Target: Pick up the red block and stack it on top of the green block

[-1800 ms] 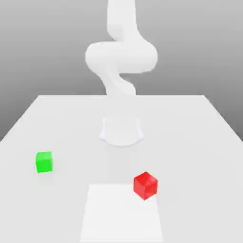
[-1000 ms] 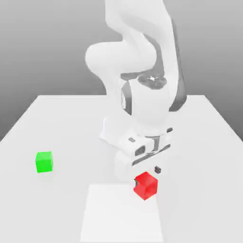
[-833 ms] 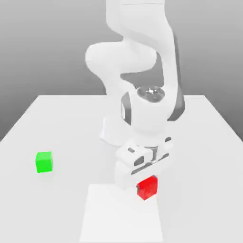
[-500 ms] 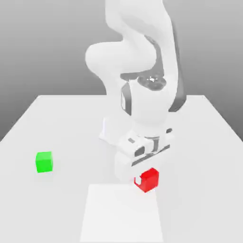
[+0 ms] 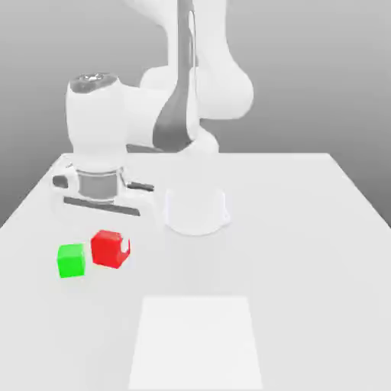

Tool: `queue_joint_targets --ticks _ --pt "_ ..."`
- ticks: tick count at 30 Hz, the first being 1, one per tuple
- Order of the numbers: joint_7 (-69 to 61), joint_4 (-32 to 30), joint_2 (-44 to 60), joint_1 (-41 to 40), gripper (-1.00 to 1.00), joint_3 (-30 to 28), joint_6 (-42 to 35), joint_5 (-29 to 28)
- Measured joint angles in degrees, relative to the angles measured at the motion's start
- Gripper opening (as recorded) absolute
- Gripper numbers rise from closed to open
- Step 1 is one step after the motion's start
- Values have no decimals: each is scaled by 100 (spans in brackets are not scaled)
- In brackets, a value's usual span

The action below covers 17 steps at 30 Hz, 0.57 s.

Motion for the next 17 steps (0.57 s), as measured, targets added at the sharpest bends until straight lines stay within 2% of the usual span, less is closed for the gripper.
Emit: queue_joint_targets --ticks 5,10,14,15,17 --pt "715 -17 -17 -1005 -100 -518 -14 -99" --pt "425 15 684 -819 -100 -707 645 417" --pt "-88 17 1362 -640 -100 -675 1278 1165" --pt "-193 17 1476 -644 100 -620 1382 1318" --pt "-193 17 1477 -610 100 -620 1382 1318"
